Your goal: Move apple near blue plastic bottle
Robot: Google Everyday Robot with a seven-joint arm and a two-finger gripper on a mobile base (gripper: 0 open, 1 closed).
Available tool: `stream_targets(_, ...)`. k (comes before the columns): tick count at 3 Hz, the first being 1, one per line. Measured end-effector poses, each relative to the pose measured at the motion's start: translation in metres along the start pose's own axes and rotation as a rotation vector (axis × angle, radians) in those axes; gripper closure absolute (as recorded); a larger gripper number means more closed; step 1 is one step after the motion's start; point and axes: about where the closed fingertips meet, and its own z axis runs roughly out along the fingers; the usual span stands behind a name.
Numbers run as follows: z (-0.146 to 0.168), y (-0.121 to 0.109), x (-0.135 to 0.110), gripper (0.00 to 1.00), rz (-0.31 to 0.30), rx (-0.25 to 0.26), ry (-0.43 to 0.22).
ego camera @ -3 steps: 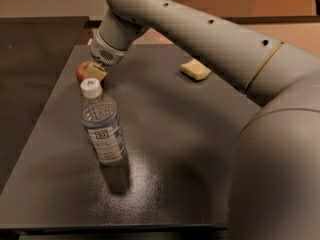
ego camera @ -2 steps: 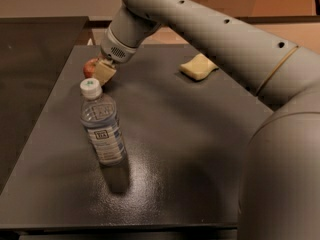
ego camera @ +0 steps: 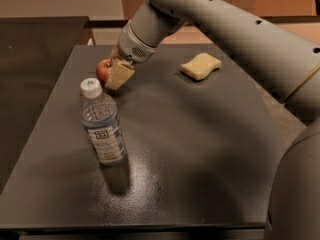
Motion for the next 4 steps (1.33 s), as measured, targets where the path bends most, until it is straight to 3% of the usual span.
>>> stream_targets(2,-0.023,0.038,0.022,1.0,-0.123,-0.06,-0.014)
stream_targets(4,-0.035,0.083,0.042,1.0,-0.192,-0.143,0.002)
